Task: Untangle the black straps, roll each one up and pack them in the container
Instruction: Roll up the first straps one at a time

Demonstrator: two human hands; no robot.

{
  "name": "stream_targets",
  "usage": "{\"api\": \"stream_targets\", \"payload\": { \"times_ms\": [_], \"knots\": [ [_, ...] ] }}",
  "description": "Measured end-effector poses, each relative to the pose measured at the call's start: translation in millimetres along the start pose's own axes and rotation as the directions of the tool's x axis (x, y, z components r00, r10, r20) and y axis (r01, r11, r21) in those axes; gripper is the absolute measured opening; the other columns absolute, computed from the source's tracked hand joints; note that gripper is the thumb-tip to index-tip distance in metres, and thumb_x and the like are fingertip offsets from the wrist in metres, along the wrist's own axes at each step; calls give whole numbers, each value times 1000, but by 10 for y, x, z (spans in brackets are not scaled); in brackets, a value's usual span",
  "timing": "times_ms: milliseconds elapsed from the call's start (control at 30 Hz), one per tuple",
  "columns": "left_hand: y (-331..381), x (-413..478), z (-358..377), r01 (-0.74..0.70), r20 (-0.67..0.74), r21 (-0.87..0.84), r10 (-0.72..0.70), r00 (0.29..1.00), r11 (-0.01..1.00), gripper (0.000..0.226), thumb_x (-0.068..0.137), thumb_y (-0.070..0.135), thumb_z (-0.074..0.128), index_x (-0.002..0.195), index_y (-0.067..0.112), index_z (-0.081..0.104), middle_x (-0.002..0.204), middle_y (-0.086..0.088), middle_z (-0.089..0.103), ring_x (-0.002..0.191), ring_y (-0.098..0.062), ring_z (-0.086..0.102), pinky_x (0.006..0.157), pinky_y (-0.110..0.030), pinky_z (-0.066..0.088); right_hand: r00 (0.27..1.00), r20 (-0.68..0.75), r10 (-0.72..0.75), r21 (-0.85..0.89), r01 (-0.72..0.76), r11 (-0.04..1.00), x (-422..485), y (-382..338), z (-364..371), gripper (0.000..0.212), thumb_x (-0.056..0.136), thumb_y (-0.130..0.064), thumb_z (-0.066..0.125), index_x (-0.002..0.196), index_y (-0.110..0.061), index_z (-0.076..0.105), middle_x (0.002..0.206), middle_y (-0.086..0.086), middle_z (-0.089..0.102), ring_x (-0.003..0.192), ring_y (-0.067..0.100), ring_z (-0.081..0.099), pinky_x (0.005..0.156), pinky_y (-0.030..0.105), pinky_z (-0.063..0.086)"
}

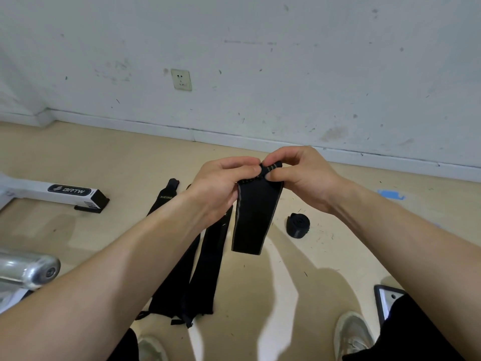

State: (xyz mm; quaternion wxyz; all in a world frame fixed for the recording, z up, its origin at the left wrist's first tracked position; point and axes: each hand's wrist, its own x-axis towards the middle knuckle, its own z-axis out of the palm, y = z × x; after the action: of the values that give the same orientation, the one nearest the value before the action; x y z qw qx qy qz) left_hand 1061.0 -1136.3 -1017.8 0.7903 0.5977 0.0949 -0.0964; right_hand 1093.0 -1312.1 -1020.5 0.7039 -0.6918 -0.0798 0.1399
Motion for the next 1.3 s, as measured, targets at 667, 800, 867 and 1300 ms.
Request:
{"api": "stream_targets", "payload": {
  "times_ms": [667,800,867,1300],
  "knots": [
    [-38,50,-65,-208,29,524,227,974,826,14,96,23,72,109,23,68,91,-10,78,84,-24,76,89,-48,61,1000,1,10,15,-10,1000,-18,-9,-21,21,91,6,67,100,-11,72,93,19,70,81,27,70,74,33,57],
    [-52,37,-41,-205,27,428,214,976,880,15,96,14,71,104,24,65,78,-7,75,64,-17,70,62,-33,57,1000,-3,-4,-23,4,1000,-20,-37,-27,23,89,8,68,95,-14,70,91,18,70,77,27,67,68,33,55],
    [-50,27,-30,-165,22,361,169,985,918,16,95,10,71,106,20,65,71,-3,72,57,-14,67,53,-24,51,1000,-8,-16,-40,16,999,-18,-22,-11,25,87,10,67,91,-14,68,93,18,67,77,26,64,67,32,53],
    [13,-19,22,-30,14,41,29,999,999,13,96,9,68,107,4,70,78,-3,72,60,-13,70,53,-20,53,995,-81,-63,-140,51,989,1,31,20,26,81,15,68,81,-12,67,90,10,68,83,22,63,79,40,55]
  ]
}}
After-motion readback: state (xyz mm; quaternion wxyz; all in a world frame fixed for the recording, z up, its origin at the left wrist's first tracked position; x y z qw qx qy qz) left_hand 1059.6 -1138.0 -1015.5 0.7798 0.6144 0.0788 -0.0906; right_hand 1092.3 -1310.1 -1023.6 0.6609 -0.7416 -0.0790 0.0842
